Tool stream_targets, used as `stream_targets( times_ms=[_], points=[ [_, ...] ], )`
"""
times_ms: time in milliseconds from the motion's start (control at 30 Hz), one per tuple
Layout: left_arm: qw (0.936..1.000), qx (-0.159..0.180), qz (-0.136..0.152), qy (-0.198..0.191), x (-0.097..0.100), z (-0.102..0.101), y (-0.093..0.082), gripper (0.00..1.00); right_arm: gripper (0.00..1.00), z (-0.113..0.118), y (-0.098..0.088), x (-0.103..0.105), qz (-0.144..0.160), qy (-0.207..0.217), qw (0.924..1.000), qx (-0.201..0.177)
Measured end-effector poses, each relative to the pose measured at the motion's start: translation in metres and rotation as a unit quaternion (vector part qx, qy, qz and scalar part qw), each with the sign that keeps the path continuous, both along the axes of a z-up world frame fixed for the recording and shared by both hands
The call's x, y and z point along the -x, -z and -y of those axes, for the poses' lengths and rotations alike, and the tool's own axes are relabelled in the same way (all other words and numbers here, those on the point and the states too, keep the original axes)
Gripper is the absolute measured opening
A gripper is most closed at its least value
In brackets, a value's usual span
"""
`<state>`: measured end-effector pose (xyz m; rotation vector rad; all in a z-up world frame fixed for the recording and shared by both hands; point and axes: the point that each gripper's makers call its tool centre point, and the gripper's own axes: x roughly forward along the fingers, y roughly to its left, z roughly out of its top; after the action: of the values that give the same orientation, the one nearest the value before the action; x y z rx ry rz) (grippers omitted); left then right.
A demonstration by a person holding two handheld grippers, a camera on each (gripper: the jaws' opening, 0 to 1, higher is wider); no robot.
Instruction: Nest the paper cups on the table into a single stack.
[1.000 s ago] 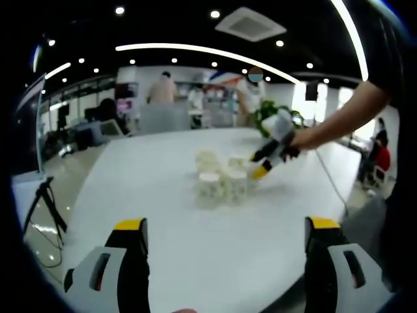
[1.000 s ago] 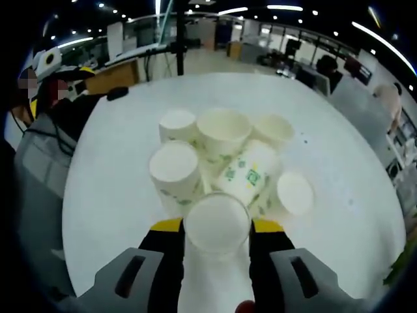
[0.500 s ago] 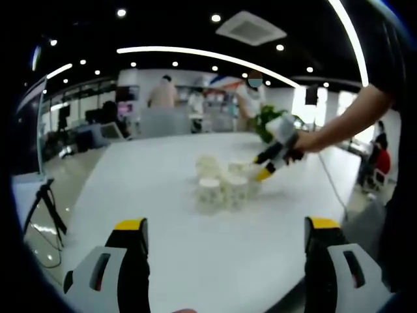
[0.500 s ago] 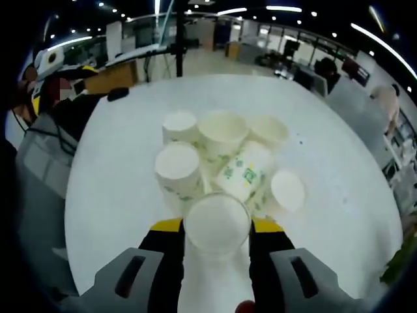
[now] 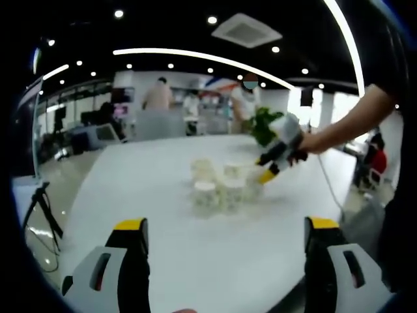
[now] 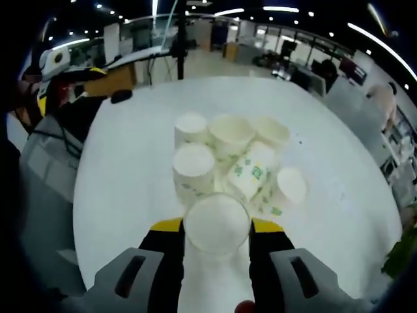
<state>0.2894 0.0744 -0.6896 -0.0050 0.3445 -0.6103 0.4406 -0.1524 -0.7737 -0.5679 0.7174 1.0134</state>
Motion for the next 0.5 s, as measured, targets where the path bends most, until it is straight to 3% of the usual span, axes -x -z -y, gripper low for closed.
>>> stream_targets(
  times_ms=[500],
  points=[
    [0.9995,-0.001,0.001,0.032,0.0,0.007,-0.002,1.0,0.35,0.0,-0.014,0.033,0.004,0.032,0.9988,-0.036]
  ],
)
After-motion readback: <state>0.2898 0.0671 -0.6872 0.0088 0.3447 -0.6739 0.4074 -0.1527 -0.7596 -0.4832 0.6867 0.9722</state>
